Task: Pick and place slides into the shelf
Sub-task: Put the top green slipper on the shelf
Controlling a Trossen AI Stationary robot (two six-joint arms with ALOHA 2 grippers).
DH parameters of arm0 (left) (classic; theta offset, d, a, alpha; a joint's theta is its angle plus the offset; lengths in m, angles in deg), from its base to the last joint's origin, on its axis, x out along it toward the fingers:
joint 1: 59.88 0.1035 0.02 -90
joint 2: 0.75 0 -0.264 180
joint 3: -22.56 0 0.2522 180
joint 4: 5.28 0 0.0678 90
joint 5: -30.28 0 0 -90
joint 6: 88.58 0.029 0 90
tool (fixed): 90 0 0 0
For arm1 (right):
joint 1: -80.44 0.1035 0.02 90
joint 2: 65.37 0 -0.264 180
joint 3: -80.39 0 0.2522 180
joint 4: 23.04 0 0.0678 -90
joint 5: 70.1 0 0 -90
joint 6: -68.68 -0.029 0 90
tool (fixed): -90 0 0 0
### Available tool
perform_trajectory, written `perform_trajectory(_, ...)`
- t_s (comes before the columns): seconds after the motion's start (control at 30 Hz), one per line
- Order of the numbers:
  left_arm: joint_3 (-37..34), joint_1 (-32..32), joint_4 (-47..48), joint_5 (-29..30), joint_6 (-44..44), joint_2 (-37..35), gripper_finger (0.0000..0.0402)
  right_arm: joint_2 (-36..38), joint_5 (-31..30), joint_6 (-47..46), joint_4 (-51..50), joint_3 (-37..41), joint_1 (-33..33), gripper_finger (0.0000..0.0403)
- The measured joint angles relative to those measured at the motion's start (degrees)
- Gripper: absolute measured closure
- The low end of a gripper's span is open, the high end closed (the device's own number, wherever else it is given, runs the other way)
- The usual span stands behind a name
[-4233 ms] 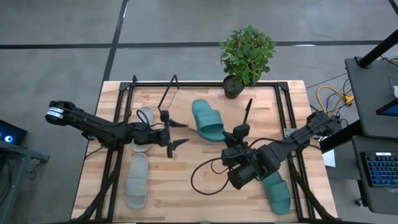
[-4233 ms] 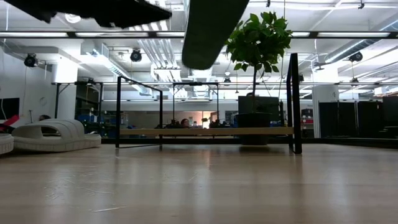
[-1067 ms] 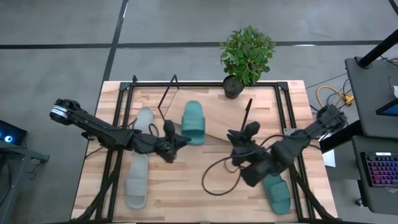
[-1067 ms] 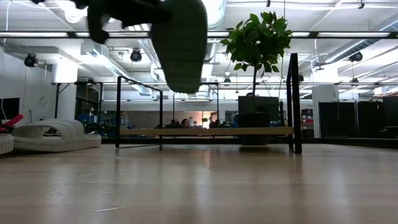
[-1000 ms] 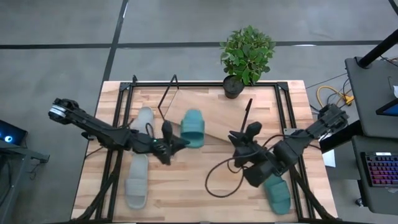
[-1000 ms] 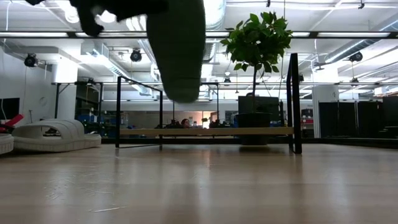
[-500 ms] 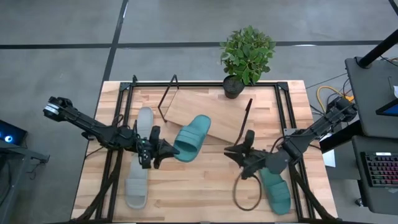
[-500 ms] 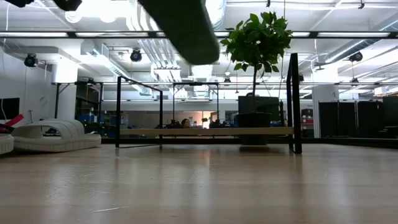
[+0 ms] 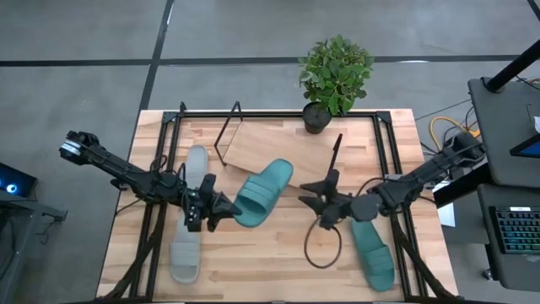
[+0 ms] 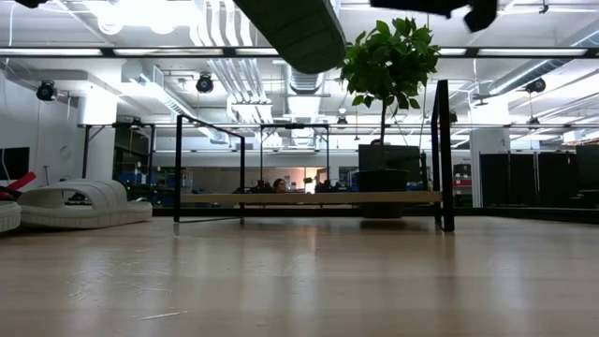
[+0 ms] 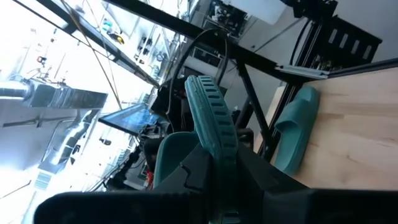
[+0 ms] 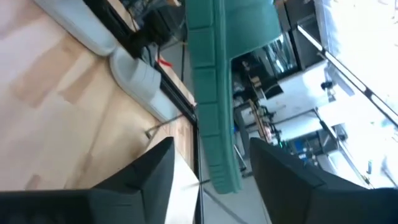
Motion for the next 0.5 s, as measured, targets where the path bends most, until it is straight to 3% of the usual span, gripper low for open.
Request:
perform_trajectory(0.4, 1.10, 0.00, -4.68, 1.29, 1.48, 3.46, 0.0379, -1.78, 14.42, 0.02, 0.88, -2.01, -8.26, 0.0186)
perform_trajectory(0.5, 1.08, 0.07, -6.11, 1.92, 2.69, 4.67, 0.0379, -3.35, 14.95, 0.68, 0.80, -2.84, -8.90, 0.0186)
